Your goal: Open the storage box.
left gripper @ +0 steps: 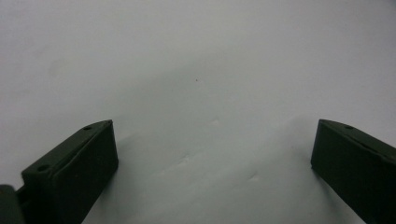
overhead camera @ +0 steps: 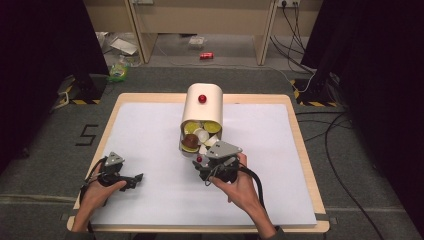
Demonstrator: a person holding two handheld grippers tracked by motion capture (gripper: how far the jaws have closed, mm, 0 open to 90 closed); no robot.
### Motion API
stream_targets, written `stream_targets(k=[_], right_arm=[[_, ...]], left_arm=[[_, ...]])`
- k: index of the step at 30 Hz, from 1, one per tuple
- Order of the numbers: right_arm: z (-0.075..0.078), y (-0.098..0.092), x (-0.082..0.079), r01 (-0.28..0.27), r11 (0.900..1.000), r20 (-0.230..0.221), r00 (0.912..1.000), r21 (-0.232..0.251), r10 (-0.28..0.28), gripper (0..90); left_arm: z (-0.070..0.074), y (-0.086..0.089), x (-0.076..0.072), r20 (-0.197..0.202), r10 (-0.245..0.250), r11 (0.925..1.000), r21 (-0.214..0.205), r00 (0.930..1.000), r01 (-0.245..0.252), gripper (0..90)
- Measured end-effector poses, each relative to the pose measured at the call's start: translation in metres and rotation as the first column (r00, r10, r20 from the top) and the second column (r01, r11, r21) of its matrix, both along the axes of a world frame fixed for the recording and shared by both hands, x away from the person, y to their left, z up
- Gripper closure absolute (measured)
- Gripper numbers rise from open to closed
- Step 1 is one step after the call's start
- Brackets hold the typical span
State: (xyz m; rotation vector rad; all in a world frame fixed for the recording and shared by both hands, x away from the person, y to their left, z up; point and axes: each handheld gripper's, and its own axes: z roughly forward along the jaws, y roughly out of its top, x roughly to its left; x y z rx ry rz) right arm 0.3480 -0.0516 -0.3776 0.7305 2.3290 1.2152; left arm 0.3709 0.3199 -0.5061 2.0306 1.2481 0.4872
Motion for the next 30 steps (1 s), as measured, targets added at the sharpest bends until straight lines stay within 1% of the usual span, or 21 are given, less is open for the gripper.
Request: stream_targets(k=[12,13,19,30], right_arm=[[-0.003,0.0,-0.008,-0.013,0.9998,-0.008,0.9999,-0.015,0.013,38.9],[-0.003,0.0,-0.009,-0.012,0.9998,-0.014,0.9998,-0.014,0.012,39.0],[-0.004,0.0,-0.011,-0.023,0.9995,-0.012,0.9997,-0.024,0.023,38.9],[-0.005,0.0,-0.015,-0.03,0.999,-0.029,0.9992,-0.033,0.029,39.0]], left_arm=[[0.0,0.0,0.0,0.001,0.0,1.0,0.0,1.0,0.0,0.0],[0.0,0.0,0.0,0.001,0.0,1.0,0.0,1.0,0.0,0.0],[0.0,0.0,0.0,0.001,0.0,1.0,0.0,1.0,0.0,0.0],[0.0,0.0,0.0,0.001,0.0,1.0,0.001,1.0,0.0,0.0]])
